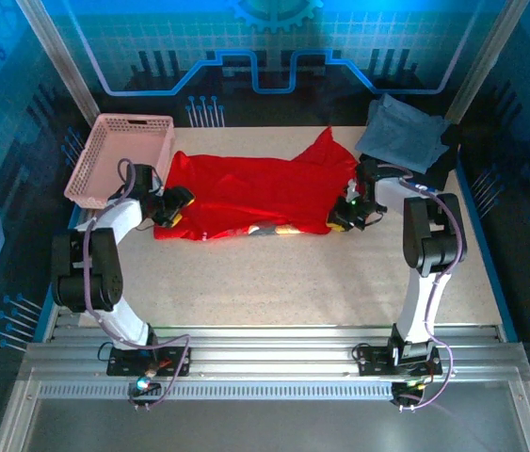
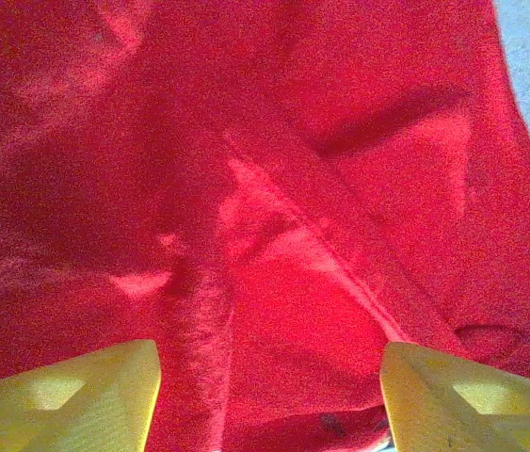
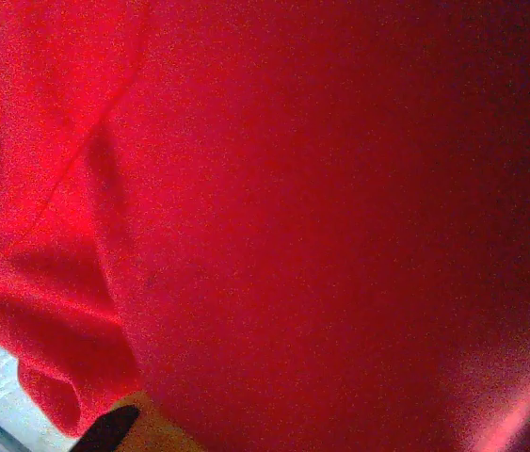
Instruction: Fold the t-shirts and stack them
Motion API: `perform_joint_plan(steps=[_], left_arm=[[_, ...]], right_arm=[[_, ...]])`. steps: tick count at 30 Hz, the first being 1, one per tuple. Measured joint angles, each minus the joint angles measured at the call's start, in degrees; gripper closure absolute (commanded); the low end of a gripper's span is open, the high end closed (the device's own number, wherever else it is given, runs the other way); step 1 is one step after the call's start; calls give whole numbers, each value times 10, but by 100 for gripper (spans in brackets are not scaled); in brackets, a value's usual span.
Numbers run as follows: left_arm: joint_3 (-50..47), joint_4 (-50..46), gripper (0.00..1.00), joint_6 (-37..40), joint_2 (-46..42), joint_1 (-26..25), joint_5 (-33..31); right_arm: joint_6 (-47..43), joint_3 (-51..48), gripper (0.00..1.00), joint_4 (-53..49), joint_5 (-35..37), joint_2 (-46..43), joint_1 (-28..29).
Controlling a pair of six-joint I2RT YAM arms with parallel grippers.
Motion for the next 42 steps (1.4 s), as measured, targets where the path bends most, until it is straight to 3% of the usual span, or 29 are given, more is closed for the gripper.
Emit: perform_joint_plan(steps=[10,18,25,29,32,36,42], left_arm=[[-16,-1,37,16,0,0,-5],[-39,-5,38,30,-2,0,-5],[-72,-2,39,29,-3,-7,-6],[-80,-2,39,29,-6,-17,-6],[-80,-1,39,30,-9,-21,-6],[-80,-1,39,29,-17,-22,-6],[-81,9,39,26,-23,-37,-6]], right_arm=[[-52,70,100,-164,-19,-77,-6],[-143,70,83,-314,-87,-101,-23],[-159,-3,76,-316,-126,-87,-26],[-146,-13,86,-292,-136,-75,-32],[-141,-10,85,-282,-129,-70,-32],[-137,-11,63,-282,-71,-90,-32],[-106,-86,57,-252,27,-245,-42]])
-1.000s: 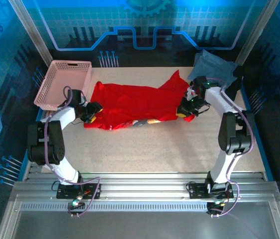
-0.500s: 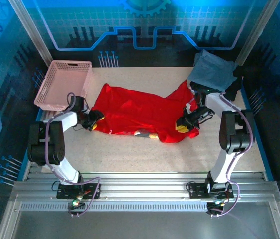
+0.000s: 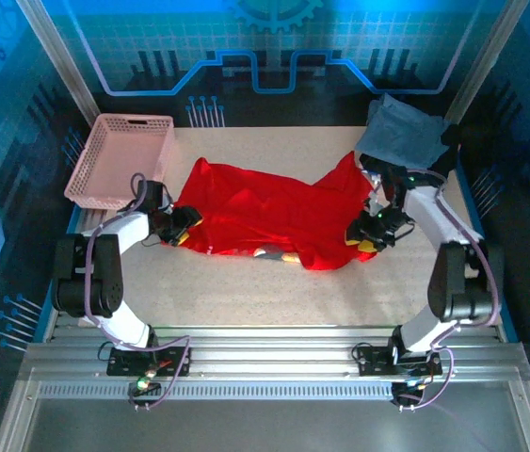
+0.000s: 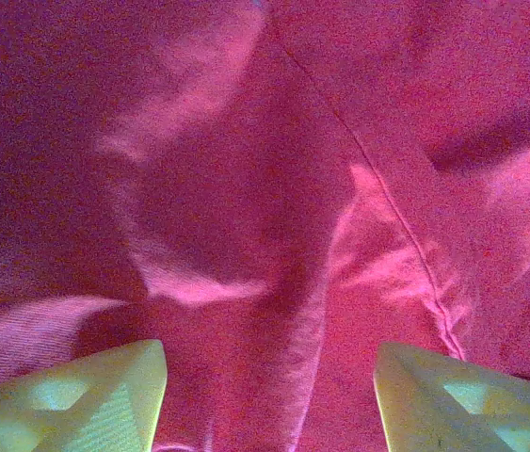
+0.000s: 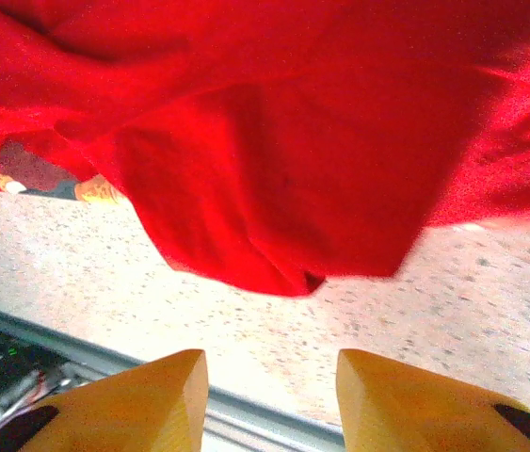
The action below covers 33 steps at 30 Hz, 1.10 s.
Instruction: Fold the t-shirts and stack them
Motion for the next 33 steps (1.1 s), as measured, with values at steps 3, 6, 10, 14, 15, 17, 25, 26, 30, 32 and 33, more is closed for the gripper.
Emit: perform_joint_plan(steps=[3,6,10,14,15,17,25,26,30,32,33], left_arm=[[0,7,39,0,4,-16,0],[1,11,39,0,13,-27,0],[1,15,39,0,21,-32,1],[1,16,39,0,21,-37,2],[1,16,39,0,22,-38,2],[1,17,39,0,24,-39,2],[1,16,41,0,38,-39,-9],[3,14,41,0,39,-39,-10],[17,12,42,0,52,-40,-18],[26,10,42,0,58,-41,-23],[29,9,43,0,61,-41,-24]], right_arm=[[14,-34,58,39,12,-17,-1],[24,-59,59,83,24,12,-1],[37,-66,61,123,32,43,-1],[48,-62,77,151,32,61,-1],[51,-59,84,155,32,66,-1],[52,-53,93,156,28,70,-1],[40,-6,99,97,-1,44,-12],[36,2,99,84,-7,37,-16],[19,21,97,40,-31,13,-27],[10,23,95,21,-40,6,-31],[6,23,94,12,-43,5,-34]])
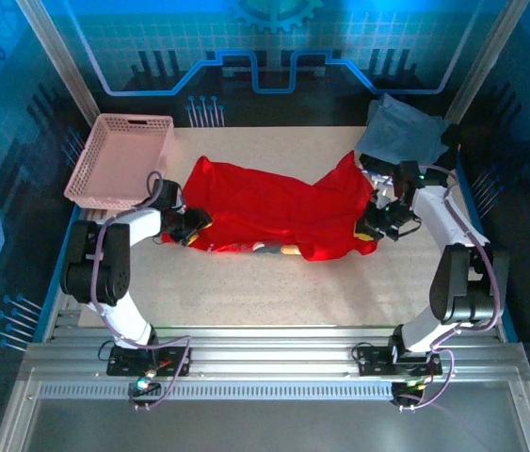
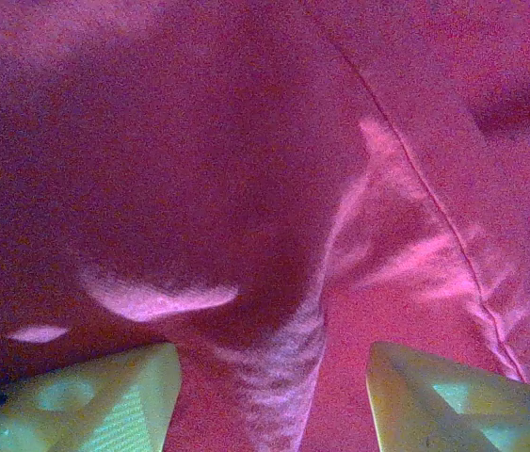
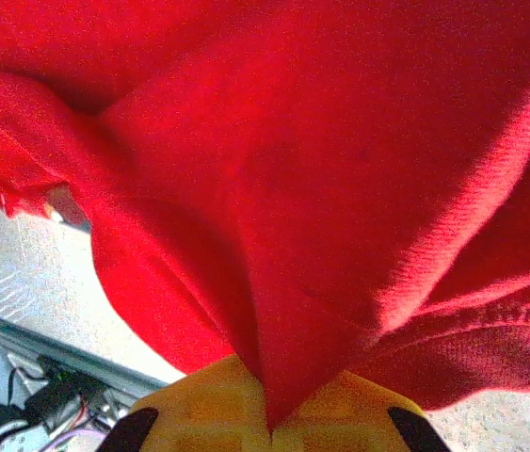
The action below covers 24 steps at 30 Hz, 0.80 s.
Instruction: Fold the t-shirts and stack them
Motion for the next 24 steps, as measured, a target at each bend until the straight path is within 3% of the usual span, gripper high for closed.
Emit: perform_joint_plan(steps=[10,16,20,22,24], left_arm=[[24,-17,46,0,16,-1,-17],[31,-24,47,0,21,-3,-26],[38,-25,47,0,25,-4,-31],[42,-25,47,0,28,-4,-33],[46,-26,46,0,32,-4,-34]], right_arm=[[-38,0,96,-31,-13,39,-37],[-60,64,93,-54,-40,106,-54],[-41,92,78,-24,-81,149,-63],[-20,99,62,9,-105,178,-65],[-2,115,60,33,-116,213,-64]])
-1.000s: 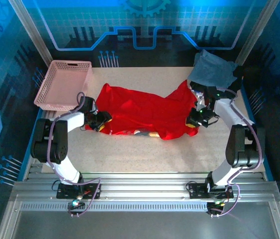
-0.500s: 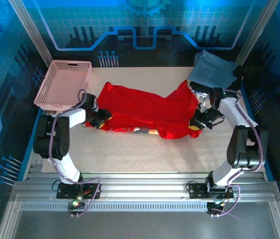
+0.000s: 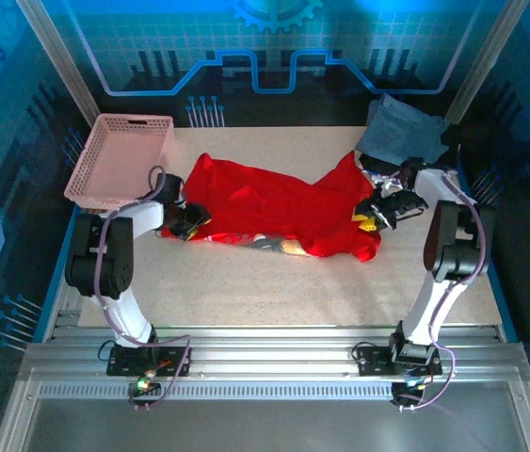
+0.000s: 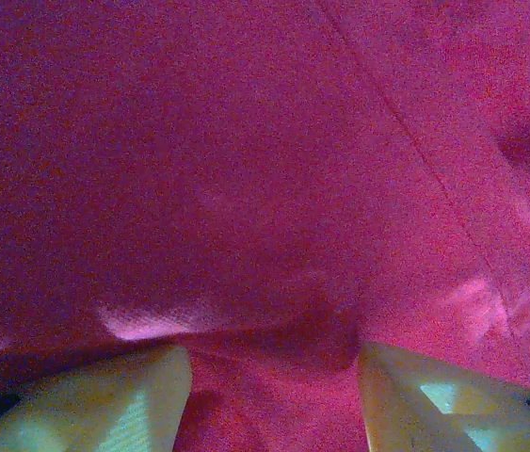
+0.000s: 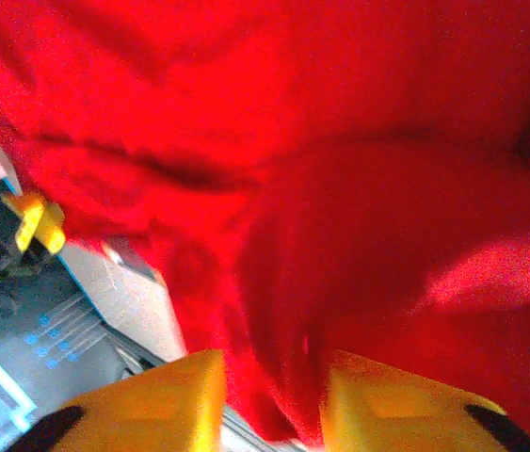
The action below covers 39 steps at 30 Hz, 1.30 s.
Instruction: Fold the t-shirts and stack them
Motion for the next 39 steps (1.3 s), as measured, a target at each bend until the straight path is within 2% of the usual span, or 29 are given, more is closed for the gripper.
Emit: perform_joint_plan(steps=[2,6,13,16,20,23,26,33,36,38,39], left_arm=[[4,0,46,0,3,0,0],[8,-1,45,0,5,-2,-1],[8,0,44,0,1,-6,-1],[8,-2,43,0,-2,-10,-1],[7,-3,43,0,-6,-16,1],[6,-3,43,0,-9,-23,6],[1,-3,43,0,-16,-31,11],[-16,-2,43,2,-28,-35,19],[-19,-2,43,2,-30,-35,21],[-22,-2,43,4,-30,-35,21],[-23,-2,43,4,-30,-35,21]], right_arm=[[23,7,53,34,-2,21,5],[41,-6,50,65,10,-16,16],[46,-124,52,51,54,-285,23],[52,-193,51,59,55,-351,62],[75,-262,51,93,89,-324,158],[91,-274,51,113,138,-284,214],[108,-274,50,139,195,-262,238],[139,-249,52,176,288,-213,254],[150,-227,66,181,310,-185,255],[154,-208,81,181,323,-170,255],[153,-200,83,180,327,-166,255]])
